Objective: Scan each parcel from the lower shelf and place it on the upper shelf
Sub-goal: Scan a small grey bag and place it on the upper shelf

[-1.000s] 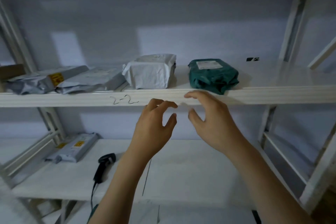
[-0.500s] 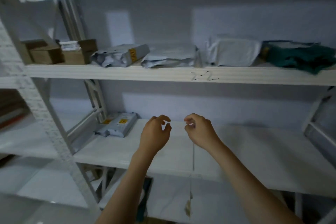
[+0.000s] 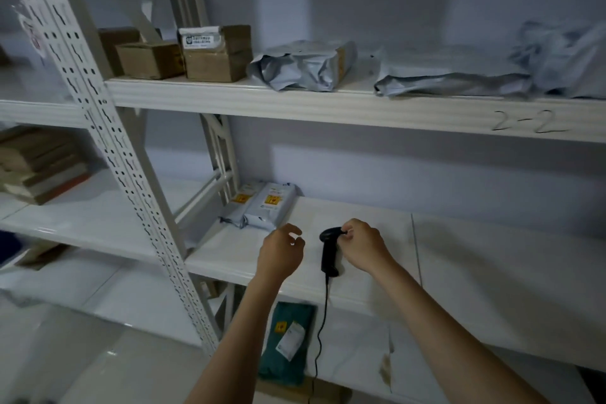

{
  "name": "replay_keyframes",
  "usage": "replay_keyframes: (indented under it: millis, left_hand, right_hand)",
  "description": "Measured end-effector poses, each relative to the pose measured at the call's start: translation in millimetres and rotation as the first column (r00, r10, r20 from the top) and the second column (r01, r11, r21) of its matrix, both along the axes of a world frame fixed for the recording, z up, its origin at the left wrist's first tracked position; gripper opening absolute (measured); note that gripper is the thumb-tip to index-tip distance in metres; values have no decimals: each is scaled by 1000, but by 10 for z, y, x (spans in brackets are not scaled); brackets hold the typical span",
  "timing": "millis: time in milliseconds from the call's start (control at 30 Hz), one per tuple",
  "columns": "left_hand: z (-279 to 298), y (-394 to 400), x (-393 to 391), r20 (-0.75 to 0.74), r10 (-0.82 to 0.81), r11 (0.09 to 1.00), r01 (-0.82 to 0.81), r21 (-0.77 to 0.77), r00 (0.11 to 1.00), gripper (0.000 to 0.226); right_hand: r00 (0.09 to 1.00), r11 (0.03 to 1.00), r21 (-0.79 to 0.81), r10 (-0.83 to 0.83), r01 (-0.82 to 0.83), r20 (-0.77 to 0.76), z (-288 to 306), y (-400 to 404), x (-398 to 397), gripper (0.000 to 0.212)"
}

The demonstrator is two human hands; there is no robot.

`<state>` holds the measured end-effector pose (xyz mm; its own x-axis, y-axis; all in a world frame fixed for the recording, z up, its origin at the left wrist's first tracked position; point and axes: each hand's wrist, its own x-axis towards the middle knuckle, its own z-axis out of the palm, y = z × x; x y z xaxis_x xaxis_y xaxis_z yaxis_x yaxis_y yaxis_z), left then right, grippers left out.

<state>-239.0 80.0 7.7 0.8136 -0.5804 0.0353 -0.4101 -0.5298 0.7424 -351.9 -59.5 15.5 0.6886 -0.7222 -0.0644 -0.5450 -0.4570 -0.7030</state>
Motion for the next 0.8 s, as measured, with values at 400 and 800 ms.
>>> replay_keyframes:
  millis: [400,800]
  left_hand:
    - [-585,-715,1351,-40,47,981,-38,189,998,27]
    - [-1096,-872,2336,-63,107,940,-81,330,992,32]
  right_hand:
    - [953,1000,10,24,-22,-302,-565,-782,1455,33]
    - [632,995,97,70,8,-772,-1290,-1155,1918,26]
